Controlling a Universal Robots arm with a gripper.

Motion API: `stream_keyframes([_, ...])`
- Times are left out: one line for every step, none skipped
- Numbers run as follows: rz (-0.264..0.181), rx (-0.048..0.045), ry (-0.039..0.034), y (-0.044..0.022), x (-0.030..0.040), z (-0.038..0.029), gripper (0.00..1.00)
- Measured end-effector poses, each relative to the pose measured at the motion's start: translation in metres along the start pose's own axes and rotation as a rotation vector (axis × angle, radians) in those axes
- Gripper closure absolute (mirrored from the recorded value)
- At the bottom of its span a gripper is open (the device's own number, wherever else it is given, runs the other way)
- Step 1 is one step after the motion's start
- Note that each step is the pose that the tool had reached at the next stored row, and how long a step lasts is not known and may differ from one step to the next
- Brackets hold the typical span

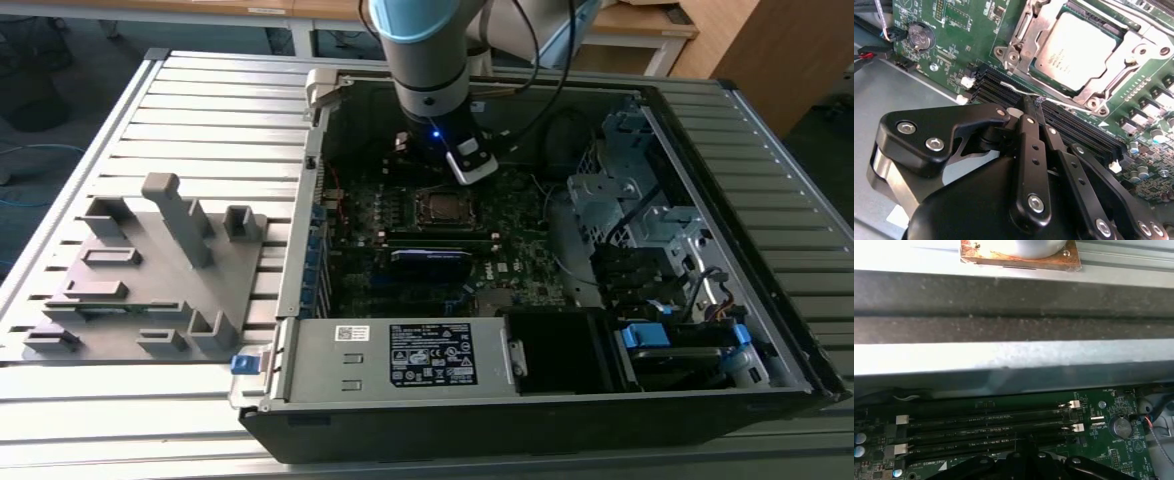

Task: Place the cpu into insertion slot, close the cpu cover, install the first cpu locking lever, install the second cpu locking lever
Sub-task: 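Install the first cpu locking lever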

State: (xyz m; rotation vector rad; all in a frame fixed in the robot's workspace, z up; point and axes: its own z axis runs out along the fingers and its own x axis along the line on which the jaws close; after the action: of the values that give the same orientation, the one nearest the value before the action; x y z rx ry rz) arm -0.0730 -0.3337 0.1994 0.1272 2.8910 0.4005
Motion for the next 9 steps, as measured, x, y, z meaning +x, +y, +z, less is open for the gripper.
stream_keyframes([0.000, 0.0000, 0.0000, -0.0002, -0.0003, 0.0000, 0.90])
stream_keyframes([0.000, 0.0001, -0.0001, -0.0006, -0.0005, -0.0001, 0.90])
stream_keyframes([0.001, -0.0001, -0.0002, -0.0011, -0.0006, -0.0001, 0.90])
stream_keyframes([0.001, 0.0000, -0.0001, -0.0016, -0.0007, -0.0003, 0.90])
stream_keyframes([0.001, 0.0001, -0.0002, -0.0020, -0.0007, -0.0004, 0.90])
stream_keyframes([0.001, 0.0002, -0.0003, -0.0025, -0.0008, -0.0006, 0.90])
stream_keyframes([0.002, 0.0004, -0.0005, -0.0027, -0.0008, -0.0006, 0.90])
stream_keyframes([0.004, 0.0009, -0.0013, -0.0029, -0.0007, -0.0004, 0.90])
stream_keyframes([0.008, 0.0017, -0.0026, -0.0030, -0.0007, -0.0001, 0.90])
